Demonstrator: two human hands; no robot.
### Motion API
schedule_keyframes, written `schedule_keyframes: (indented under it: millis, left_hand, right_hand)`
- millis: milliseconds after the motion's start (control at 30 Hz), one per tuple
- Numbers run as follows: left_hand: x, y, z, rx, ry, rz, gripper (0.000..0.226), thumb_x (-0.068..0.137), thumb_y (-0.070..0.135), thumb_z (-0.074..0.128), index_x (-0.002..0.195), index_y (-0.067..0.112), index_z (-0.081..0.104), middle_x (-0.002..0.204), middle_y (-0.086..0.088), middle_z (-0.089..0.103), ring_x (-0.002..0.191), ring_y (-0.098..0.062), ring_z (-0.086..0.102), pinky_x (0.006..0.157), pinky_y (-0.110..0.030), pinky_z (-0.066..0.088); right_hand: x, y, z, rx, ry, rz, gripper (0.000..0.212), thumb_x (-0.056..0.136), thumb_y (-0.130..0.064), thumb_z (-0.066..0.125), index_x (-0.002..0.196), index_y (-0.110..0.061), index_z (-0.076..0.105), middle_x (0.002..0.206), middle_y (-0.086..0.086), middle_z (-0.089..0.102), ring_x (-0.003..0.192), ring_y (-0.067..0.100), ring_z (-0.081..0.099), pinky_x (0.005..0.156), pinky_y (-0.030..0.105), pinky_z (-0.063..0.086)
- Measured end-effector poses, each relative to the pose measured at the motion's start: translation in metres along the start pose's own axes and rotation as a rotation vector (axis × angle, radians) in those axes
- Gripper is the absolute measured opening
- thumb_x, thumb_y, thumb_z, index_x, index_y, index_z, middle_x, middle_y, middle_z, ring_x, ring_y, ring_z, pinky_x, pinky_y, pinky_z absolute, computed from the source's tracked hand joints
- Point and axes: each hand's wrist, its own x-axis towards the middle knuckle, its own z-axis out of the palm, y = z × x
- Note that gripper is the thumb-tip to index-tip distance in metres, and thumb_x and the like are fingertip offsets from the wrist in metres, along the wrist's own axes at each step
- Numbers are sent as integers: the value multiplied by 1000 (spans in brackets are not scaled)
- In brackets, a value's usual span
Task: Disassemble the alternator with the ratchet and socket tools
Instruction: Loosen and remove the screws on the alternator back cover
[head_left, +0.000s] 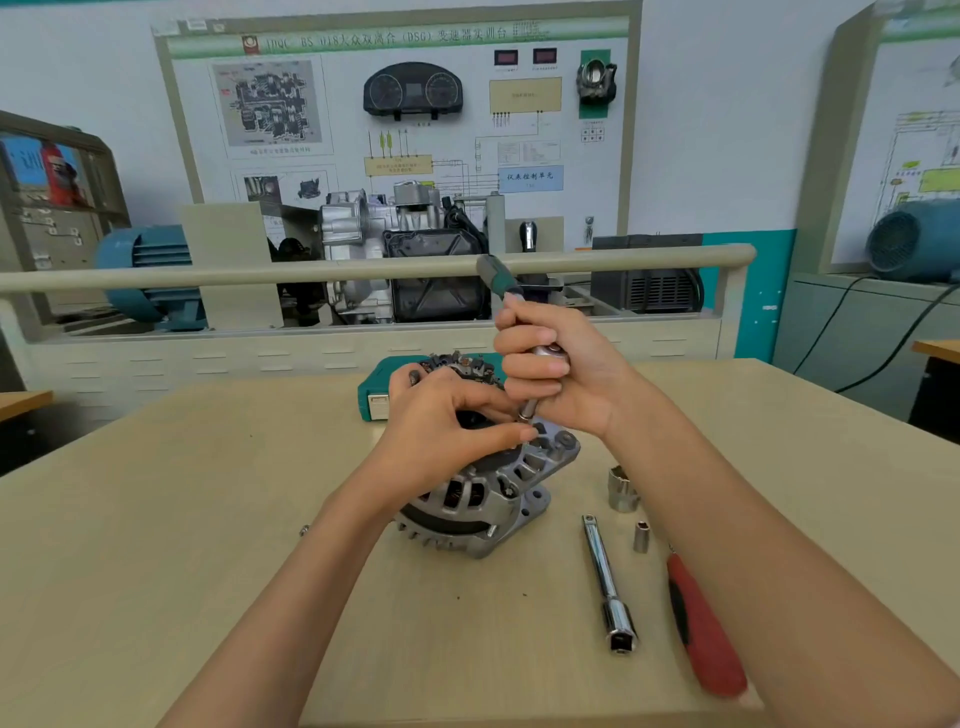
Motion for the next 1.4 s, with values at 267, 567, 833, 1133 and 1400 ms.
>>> schedule_keyframes:
  millis: [267, 567, 833, 1133, 1400]
  left_hand:
    - [1, 0, 2, -6, 16, -4, 11, 72, 40, 73, 71, 45, 63, 69, 28, 66, 86, 10, 49, 82, -25, 15]
    - [1, 1, 1, 20, 14, 10, 15, 74, 42, 71, 63, 44, 61, 73, 20, 70, 84, 3, 54, 80, -23, 14]
    - [0, -1, 0, 6, 10, 6, 28, 76, 32, 73, 64, 51, 57, 68, 27, 66, 84, 4, 50, 85, -26, 15]
    - [1, -2, 0, -3, 0, 25, 24, 75, 41, 71, 58, 47, 56, 66, 27, 65, 80, 9, 47, 82, -23, 15]
    - [0, -4, 1, -6, 17, 34, 17, 76, 39, 71, 70, 50, 60, 69, 29, 65, 82, 9, 45, 86, -21, 13]
  right_hand:
    - [-3, 30, 11, 177, 537, -525, 24, 101, -16, 31, 77, -15, 35, 40, -11, 42, 29, 6, 37, 30, 14, 23]
    - [-1, 7, 16, -93, 211, -99, 26, 101, -20, 37, 75, -15, 40, 37, -9, 35, 26, 3, 31, 28, 13, 16]
    - [-2, 31, 25, 94, 547, -492, 24, 102, -20, 34, 79, -15, 41, 38, -11, 41, 28, 6, 36, 30, 13, 22]
    - [7, 11, 17, -30, 316, -156, 27, 102, -24, 34, 77, -17, 39, 38, -9, 38, 26, 4, 31, 28, 13, 16]
    - [0, 15, 16, 39, 232, -185, 35, 101, -33, 34, 72, -16, 41, 37, -10, 37, 24, 3, 31, 25, 13, 15]
